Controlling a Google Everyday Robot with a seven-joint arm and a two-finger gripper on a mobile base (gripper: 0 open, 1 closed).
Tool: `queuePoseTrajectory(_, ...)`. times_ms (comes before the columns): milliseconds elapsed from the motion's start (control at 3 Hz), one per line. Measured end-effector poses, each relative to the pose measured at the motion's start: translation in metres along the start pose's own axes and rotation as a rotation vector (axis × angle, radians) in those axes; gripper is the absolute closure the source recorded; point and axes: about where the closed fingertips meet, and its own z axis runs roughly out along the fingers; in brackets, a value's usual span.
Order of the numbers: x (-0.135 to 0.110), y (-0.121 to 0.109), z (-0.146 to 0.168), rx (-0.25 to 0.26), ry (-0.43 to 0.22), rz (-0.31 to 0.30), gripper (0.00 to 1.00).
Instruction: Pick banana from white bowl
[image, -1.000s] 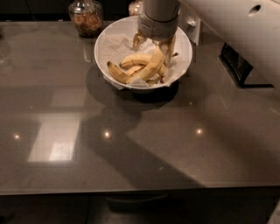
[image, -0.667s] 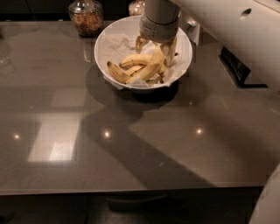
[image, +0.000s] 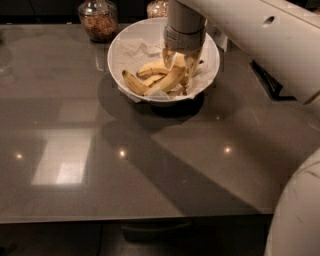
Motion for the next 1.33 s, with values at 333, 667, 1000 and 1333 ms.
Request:
queuePoseTrajectory(333,-0.002,0.003,0.004,-0.007,-0.014,0.011,0.77)
queuePoseTrajectory(667,-0.007,0.003,0.001,-0.018,-0.038,0.044,0.99)
queuePoseTrajectory(1000,-0.01,0.005,-0.011,-0.014,-0.084,0.128,1.0)
queuePoseTrajectory(1333,-0.008,0.009,-0.029,0.022,-0.142,0.231,1.0)
